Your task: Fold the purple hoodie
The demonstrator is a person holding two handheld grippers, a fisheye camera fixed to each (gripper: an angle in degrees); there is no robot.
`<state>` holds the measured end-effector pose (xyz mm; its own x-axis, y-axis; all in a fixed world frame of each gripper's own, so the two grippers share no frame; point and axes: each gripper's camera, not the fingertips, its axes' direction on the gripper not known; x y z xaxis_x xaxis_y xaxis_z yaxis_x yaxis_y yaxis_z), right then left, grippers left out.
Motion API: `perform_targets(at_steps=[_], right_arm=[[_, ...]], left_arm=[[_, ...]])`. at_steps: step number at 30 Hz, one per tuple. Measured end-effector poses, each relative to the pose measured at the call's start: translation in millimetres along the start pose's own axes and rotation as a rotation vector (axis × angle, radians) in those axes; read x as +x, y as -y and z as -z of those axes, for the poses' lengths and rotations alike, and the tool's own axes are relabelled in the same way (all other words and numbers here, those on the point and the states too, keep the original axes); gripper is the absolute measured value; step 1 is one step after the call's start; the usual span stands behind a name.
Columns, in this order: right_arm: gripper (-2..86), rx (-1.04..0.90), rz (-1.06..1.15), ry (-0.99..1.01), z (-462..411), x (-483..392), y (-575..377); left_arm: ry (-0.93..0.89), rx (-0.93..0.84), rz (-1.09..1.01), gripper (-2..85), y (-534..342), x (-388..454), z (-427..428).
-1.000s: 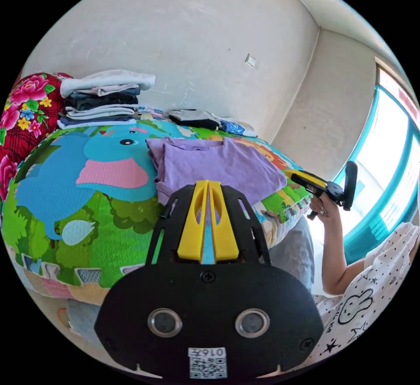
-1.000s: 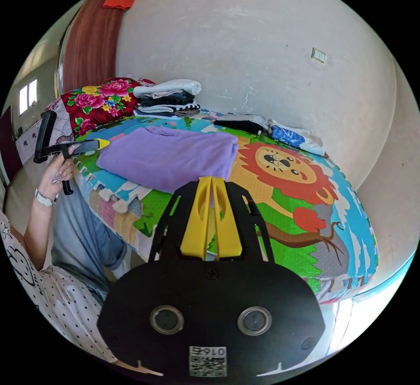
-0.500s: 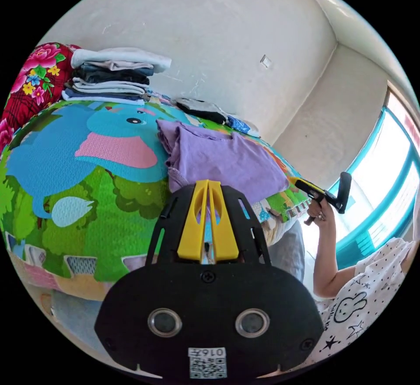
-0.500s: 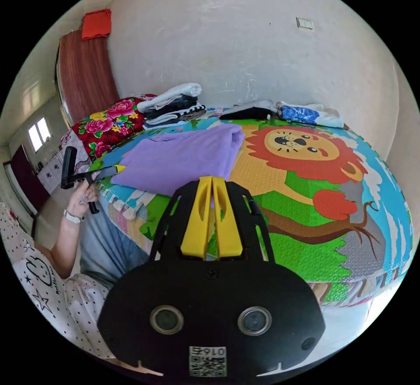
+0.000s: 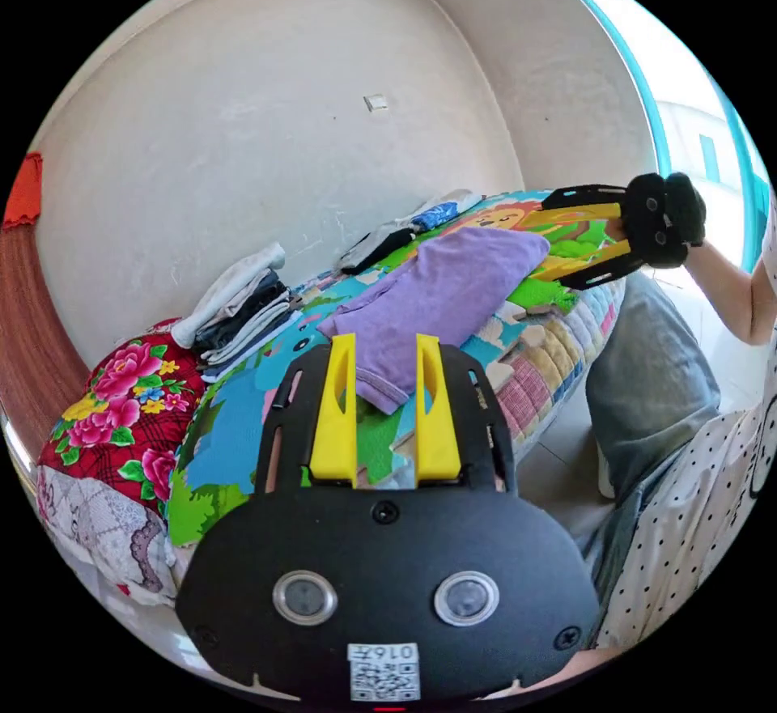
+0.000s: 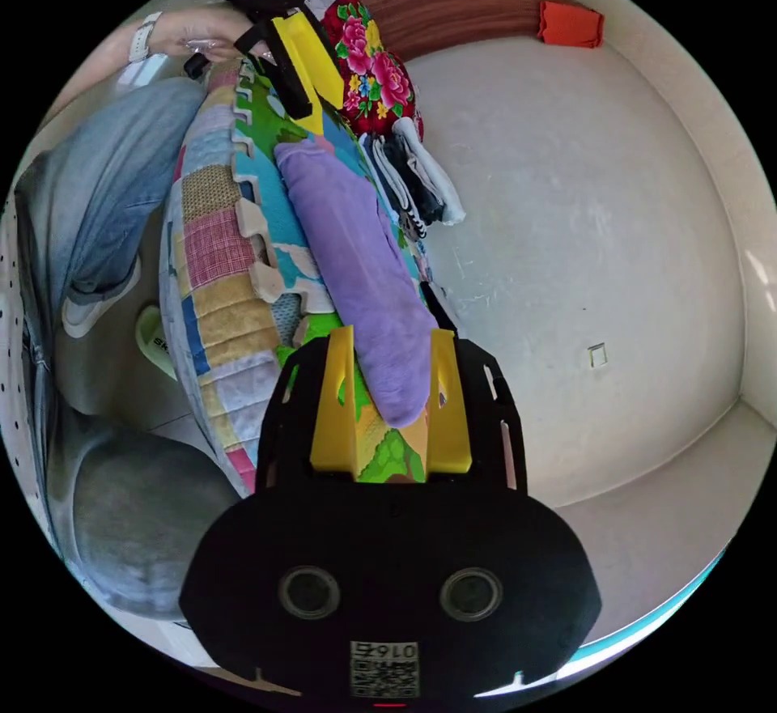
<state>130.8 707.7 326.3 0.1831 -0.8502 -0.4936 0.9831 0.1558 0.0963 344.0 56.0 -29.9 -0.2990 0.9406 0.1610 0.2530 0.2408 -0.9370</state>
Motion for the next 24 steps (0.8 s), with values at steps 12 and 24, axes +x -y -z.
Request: perform_targets(at_steps=[12, 24], right_arm=[[7.9, -0.186, 0.118, 0.065, -64.9, -28.8, 58.3], [7.2, -0.092, -0.149, 0.455, -83.4, 59.4, 77.7]], left_arm=[[0.056, -0.099, -0.308, 14.1, 79.6, 98.7, -44.7], [0.427, -0.356, -0.671, 7.4, 125.7, 126.8, -150.9]])
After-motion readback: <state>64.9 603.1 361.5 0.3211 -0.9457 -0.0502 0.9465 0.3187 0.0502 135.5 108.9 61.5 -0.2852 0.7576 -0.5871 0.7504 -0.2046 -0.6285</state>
